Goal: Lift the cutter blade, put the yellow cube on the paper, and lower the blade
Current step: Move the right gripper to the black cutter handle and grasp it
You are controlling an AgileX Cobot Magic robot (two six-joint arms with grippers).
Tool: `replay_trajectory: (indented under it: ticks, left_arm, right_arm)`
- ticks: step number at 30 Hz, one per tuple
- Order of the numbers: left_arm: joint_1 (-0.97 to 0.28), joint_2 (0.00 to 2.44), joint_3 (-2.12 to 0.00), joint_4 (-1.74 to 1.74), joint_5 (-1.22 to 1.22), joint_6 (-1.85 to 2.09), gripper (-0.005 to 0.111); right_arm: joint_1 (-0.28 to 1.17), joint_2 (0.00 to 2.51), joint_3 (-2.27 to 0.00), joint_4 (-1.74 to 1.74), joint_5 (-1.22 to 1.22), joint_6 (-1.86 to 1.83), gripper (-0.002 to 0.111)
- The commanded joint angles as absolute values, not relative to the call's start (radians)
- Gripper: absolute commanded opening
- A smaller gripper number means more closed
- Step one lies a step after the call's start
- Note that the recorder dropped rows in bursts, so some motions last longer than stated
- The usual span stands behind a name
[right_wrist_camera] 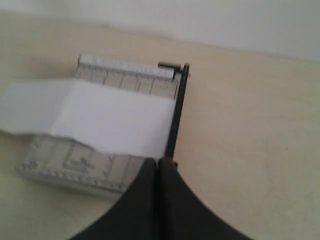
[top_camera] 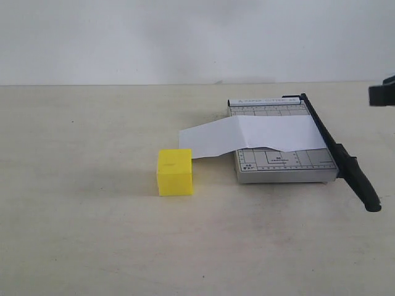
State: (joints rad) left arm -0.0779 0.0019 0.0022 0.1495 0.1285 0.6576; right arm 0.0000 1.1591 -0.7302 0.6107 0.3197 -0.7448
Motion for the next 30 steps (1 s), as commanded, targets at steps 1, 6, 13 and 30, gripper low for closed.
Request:
replay_trajectory:
  ticks: [1, 6, 13, 30]
  left_arm:
    - [-0.081, 0.0, 0.0, 0.141, 0.121, 0.655, 0.004]
    - [-0.081, 0.0, 0.0, 0.141, 0.121, 0.655, 0.004]
    - [-0.081, 0.0, 0.0, 0.141, 0.121, 0.655, 0.004]
    - [-0.081, 0.0, 0.0, 0.141, 0.121, 0.655, 0.004]
  right_arm:
    - [-0.002, 1.317, -0.866, -0.087, 0.476, -0.325, 0.0]
    - [-0.002, 1.351, -0.906, -0.926, 0.677, 0.455, 0.0]
    - [-0.07, 1.351, -0.953, -0.611, 0.883, 0.247, 0.0]
    - [-0.12, 1.573, -1.123, 0.152, 1.062, -0.181, 0.059]
